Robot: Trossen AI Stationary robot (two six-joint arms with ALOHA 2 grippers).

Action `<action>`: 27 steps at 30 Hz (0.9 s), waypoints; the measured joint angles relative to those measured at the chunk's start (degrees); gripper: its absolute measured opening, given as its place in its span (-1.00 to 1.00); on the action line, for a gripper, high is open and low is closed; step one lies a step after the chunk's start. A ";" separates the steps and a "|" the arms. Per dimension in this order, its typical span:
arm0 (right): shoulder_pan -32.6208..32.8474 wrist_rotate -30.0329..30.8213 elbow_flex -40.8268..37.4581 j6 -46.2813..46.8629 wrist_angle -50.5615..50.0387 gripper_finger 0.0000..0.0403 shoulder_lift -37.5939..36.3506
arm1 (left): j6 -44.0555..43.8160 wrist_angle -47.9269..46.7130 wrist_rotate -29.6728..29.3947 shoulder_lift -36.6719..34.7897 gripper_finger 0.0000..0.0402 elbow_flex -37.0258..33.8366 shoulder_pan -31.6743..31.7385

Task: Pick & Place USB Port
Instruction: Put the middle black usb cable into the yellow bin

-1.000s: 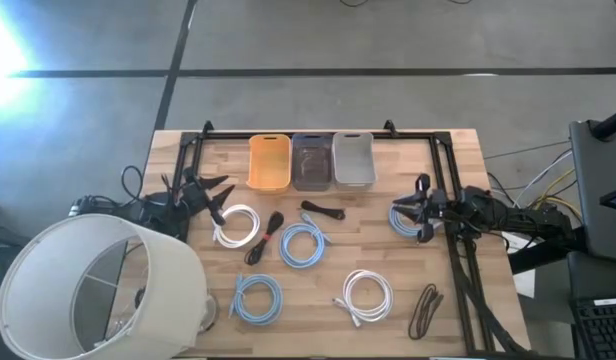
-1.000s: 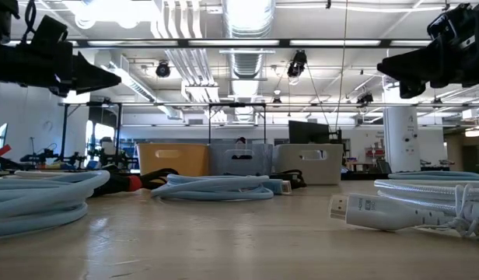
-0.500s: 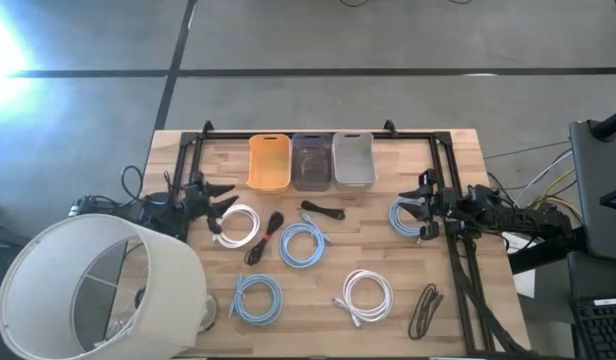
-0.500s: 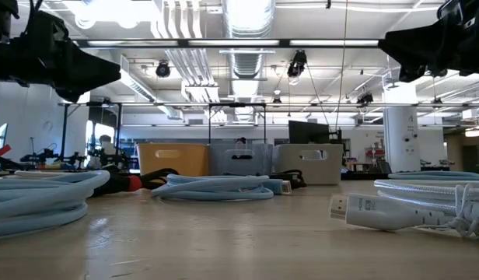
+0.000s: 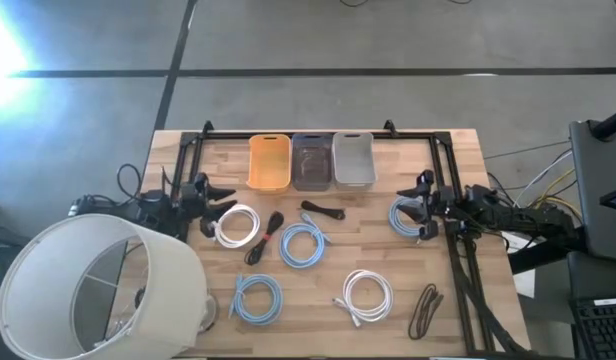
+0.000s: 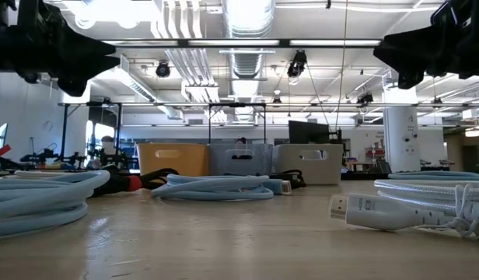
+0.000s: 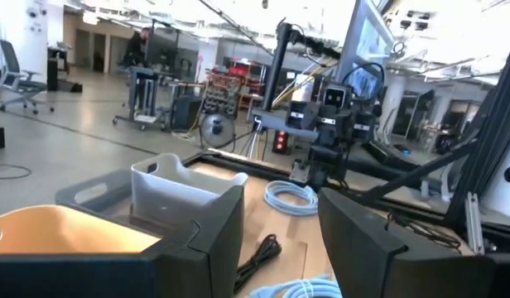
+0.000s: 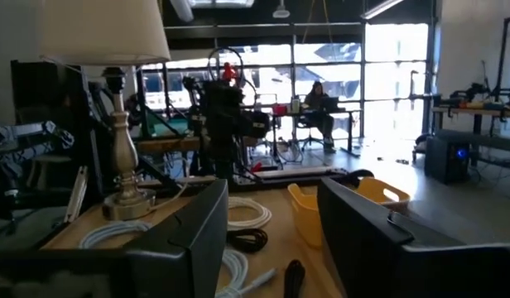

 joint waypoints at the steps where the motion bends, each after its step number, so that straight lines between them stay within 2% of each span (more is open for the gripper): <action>1: -0.01 0.43 0.00 0.45 0.03 -0.08 0.46 | 0.00 -0.49 0.05 0.55 -0.20 0.44 0.00; 6: -0.01 0.74 0.00 0.76 1.64 -0.08 3.37 | 0.09 -1.49 0.09 4.85 -0.16 2.79 0.00; 16: -0.01 0.94 0.00 0.74 8.89 -0.08 9.05 | 2.25 -1.42 -0.11 13.95 0.18 7.25 0.00; 27: 0.01 1.79 6.33 0.72 9.43 -0.08 15.89 | 0.23 -1.37 -0.26 22.10 0.19 10.97 0.00</action>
